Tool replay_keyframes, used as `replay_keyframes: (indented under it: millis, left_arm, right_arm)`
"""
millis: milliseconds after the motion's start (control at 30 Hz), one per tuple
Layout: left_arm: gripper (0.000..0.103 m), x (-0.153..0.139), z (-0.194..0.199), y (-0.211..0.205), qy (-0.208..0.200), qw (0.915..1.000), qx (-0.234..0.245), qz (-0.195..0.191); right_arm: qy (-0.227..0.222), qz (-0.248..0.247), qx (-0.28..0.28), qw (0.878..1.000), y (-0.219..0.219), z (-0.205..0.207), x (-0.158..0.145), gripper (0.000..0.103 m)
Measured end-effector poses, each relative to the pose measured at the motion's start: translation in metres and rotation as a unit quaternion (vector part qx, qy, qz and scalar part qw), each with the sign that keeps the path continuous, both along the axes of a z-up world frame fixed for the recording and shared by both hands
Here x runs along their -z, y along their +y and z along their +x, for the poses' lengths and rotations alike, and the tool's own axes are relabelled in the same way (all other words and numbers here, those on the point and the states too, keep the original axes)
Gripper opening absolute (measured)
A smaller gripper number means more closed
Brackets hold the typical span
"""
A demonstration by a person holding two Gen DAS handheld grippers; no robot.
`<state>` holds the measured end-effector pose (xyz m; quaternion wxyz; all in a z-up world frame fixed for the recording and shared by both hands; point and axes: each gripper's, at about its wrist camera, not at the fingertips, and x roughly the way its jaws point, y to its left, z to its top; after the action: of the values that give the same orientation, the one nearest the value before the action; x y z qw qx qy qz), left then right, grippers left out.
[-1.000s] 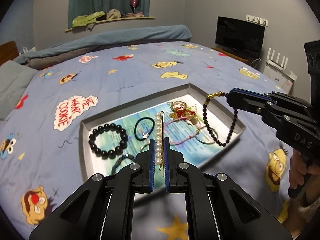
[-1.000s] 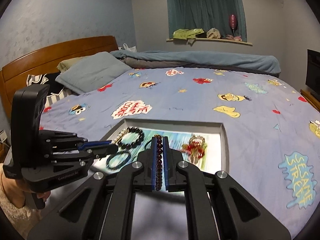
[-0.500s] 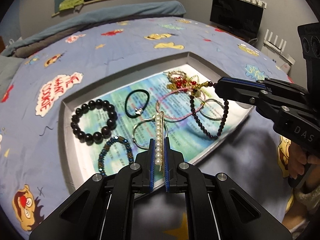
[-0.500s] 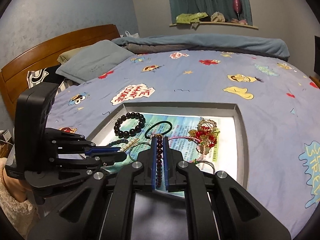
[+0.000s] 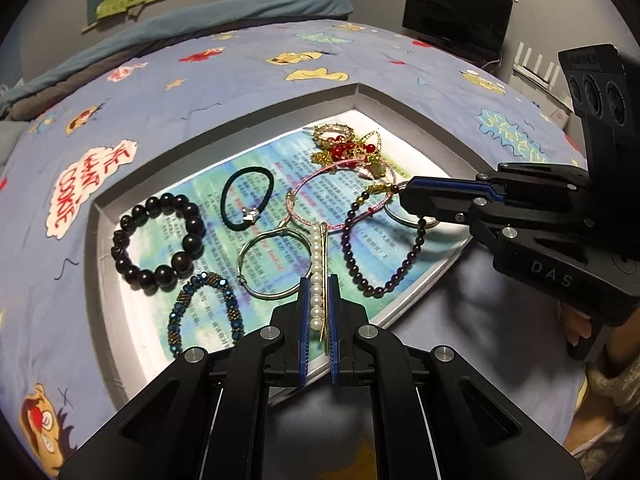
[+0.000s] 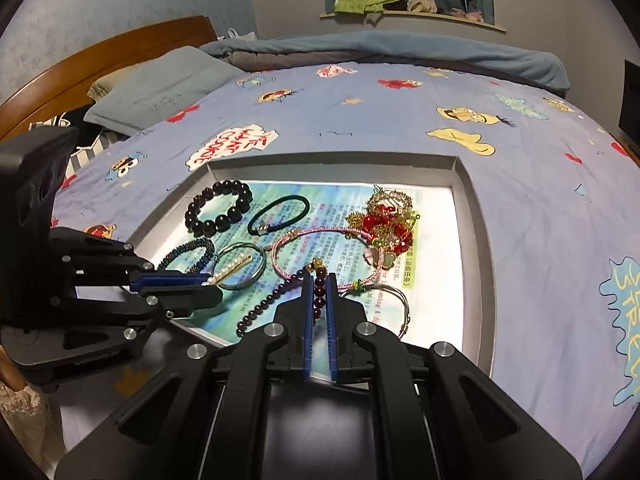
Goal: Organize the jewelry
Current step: 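Carry both items over the grey box and lower them inside, then open both tools and lift them away from the box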
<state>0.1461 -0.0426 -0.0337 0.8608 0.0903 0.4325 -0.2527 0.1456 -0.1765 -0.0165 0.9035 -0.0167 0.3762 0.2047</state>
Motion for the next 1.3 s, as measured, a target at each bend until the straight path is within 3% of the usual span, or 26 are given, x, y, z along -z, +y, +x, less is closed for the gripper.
replay_keyframes:
  millis: [400,500,533,567,700,800,1100,1233,1300]
  left_arm:
    - [0.01,0.002,0.004,0.0,0.006,0.9998,-0.001,-0.02]
    - [0.01,0.002,0.003,0.001,0.006,0.9998,-0.007,-0.02]
    - [0.01,0.001,0.003,0.002,0.005,0.9998,-0.01,-0.019]
    - [0.01,0.001,0.002,0.003,0.005,0.9997,-0.012,-0.019]
    - [0.012,0.001,0.001,0.007,0.005,0.9996,-0.021,-0.016]
    - [0.025,-0.003,-0.002,0.01,-0.003,0.9996,-0.027,-0.012]
    - [0.037,-0.022,-0.017,0.012,-0.027,0.9988,-0.04,-0.011]
    - [0.063,-0.031,-0.028,0.015,-0.049,0.9972,-0.056,-0.003]
    - [0.067,-0.035,-0.035,0.016,-0.056,0.9965,-0.062,-0.001]
  right_arm:
    - [0.009,-0.002,0.003,1.0,0.0,0.001,0.004,0.006]
    - [0.006,-0.004,0.006,1.0,-0.001,0.001,0.004,0.014]
    - [0.005,-0.005,0.008,1.0,-0.002,0.001,0.003,0.024]
    - [0.003,-0.005,0.01,1.0,-0.003,0.0,0.002,0.027]
    - [0.0,-0.008,0.017,1.0,-0.006,0.0,0.0,0.03]
    - [-0.003,-0.007,0.022,1.0,-0.009,-0.002,-0.003,0.039]
    - [-0.015,-0.01,0.029,0.999,-0.014,-0.018,-0.019,0.048]
    - [-0.022,-0.004,0.032,0.999,-0.02,-0.032,-0.028,0.062]
    - [-0.023,0.0,0.034,0.999,-0.022,-0.038,-0.031,0.07]
